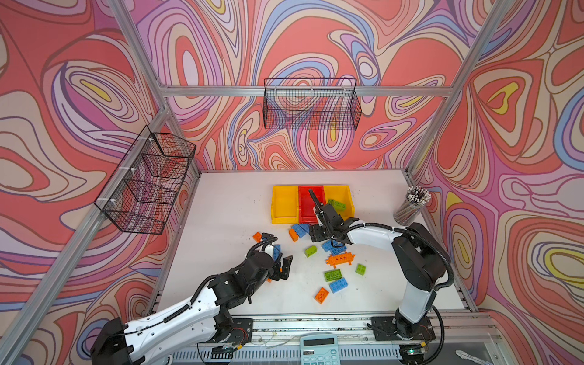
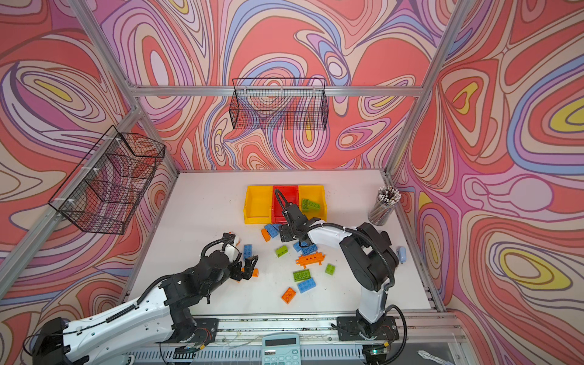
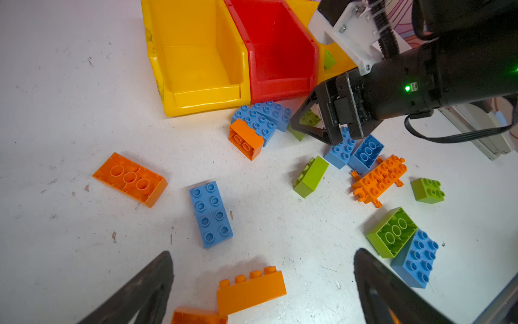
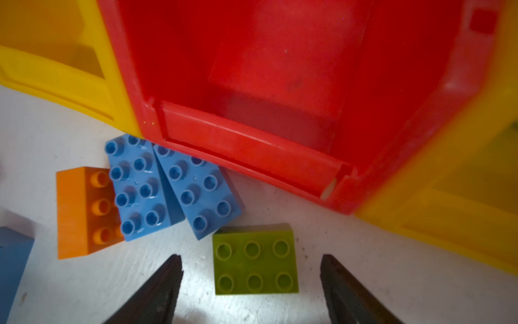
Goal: Sort the legos into containers by color
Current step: Pick up the lego from the center of the table.
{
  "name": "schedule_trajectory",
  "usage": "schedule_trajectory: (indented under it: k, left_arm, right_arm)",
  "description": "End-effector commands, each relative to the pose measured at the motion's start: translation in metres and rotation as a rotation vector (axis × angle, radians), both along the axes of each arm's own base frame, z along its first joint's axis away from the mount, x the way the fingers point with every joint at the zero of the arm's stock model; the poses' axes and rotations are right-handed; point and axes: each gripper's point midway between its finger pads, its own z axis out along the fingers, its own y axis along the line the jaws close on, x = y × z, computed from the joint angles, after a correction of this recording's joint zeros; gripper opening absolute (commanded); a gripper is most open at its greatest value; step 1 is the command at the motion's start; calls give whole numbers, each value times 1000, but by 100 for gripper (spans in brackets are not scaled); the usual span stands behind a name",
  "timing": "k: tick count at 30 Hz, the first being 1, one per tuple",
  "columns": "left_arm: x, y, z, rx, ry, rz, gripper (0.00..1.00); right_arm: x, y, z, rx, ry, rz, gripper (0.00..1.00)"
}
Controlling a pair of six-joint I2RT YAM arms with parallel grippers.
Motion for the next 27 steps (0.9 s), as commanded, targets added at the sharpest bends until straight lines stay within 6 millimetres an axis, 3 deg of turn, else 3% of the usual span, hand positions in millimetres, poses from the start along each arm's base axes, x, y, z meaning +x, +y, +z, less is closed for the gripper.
schedule_trajectory:
  k: [1, 8, 13, 15, 20, 27]
  left_arm:
    - [0, 7, -8, 27, 18, 31, 100]
    - [1, 9, -7, 34, 10, 35, 100]
    - [1, 8, -2, 42, 11, 30, 100]
    - [1, 7, -1, 41, 11, 28, 100]
    - [2, 4, 2, 38, 7, 18, 100]
    - [4, -8, 8, 37, 9, -21, 100]
  right_arm:
    - [6, 7, -4, -3, -4, 30, 80]
    - [10, 8, -14, -28, 6, 34, 72]
    - [9, 8, -18, -40, 27, 37, 50]
    - [8, 7, -15, -40, 26, 34, 47]
    - [2, 4, 9, -12, 13, 27, 44]
    - [12, -10, 70, -33, -101, -20, 43]
